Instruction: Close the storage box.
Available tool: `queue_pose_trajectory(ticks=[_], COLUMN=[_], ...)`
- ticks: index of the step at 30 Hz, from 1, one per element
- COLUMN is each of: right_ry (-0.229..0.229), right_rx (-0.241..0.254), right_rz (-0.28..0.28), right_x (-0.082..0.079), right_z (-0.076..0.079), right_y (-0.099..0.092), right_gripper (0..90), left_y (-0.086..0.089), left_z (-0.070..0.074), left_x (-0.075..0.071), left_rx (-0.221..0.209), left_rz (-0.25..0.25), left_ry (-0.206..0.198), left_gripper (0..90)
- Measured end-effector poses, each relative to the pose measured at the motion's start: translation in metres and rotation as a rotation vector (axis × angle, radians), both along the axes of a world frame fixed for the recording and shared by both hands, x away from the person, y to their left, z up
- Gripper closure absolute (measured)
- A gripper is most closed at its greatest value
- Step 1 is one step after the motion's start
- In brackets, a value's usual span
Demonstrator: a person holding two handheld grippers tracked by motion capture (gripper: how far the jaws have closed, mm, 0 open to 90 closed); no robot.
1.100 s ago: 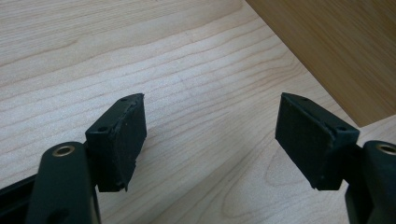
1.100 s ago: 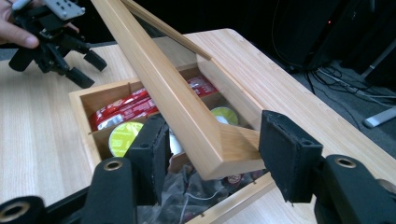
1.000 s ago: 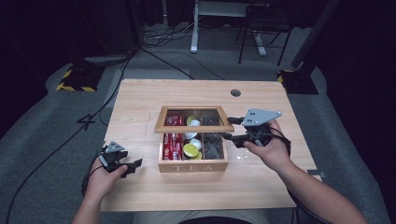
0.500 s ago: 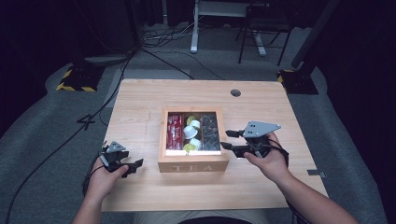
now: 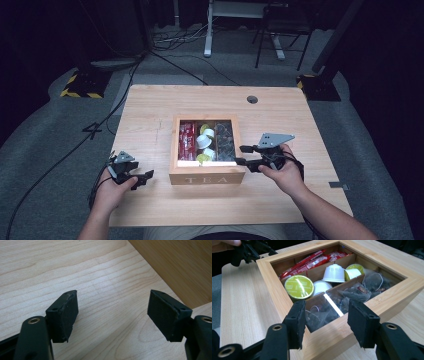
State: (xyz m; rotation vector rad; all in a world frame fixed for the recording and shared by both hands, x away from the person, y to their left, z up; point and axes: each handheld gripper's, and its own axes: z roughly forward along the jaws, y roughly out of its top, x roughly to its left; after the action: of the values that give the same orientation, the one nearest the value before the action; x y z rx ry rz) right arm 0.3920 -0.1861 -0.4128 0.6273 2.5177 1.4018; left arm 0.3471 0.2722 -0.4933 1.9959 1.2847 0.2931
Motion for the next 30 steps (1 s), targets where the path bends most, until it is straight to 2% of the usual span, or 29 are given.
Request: queue_pose_trajectory(ticks=[5, 9, 13, 15, 16, 17, 19, 23, 25, 30], right_ry=[0.025, 0.015, 0.004, -0.003, -0.004, -0.004, -0.002, 0.006, 0.009, 0.023], right_rx=[0.012, 0.03, 0.03, 0.029, 0.032, 0.032, 0.033, 0.012, 0.005, -0.016], right_rz=[-0.007, -0.038, -0.076, -0.105, -0.135, -0.135, -0.168, -0.232, -0.245, -0.304], right_x=[0.001, 0.001, 0.001, 0.0, -0.001, -0.001, -0.002, -0.004, -0.005, -0.008], right_z=[-0.005, 0.003, 0.014, 0.018, 0.02, 0.02, 0.022, 0.023, 0.022, 0.017], right_y=[-0.004, -0.018, -0.041, -0.054, -0.067, -0.067, -0.08, -0.111, -0.117, -0.148], right_gripper=[43.1, 37.4, 33.7, 32.1, 30.2, 30.2, 28.0, 21.3, 20.2, 16.3], left_y=[-0.001, -0.002, -0.002, -0.002, -0.003, -0.003, -0.003, -0.002, -0.002, -0.001], left_z=[-0.001, -0.001, -0.001, -0.001, 0.0, 0.0, -0.001, -0.001, 0.0, -0.001], left_x=[0.003, 0.006, 0.007, 0.007, 0.007, 0.007, 0.006, 0.006, 0.006, 0.006], left_rx=[0.002, 0.005, 0.009, 0.007, 0.005, 0.005, 0.004, 0.014, 0.008, 0.012], left_rz=[-0.008, -0.012, -0.012, -0.01, -0.013, -0.013, -0.012, -0.011, -0.008, -0.005], left_ry=[0.002, 0.004, 0.008, 0.008, 0.006, 0.006, 0.011, 0.008, 0.009, 0.016], left_gripper=[25.5, 25.5, 25.6, 25.6, 25.6, 25.6, 25.6, 25.4, 25.3, 25.0])
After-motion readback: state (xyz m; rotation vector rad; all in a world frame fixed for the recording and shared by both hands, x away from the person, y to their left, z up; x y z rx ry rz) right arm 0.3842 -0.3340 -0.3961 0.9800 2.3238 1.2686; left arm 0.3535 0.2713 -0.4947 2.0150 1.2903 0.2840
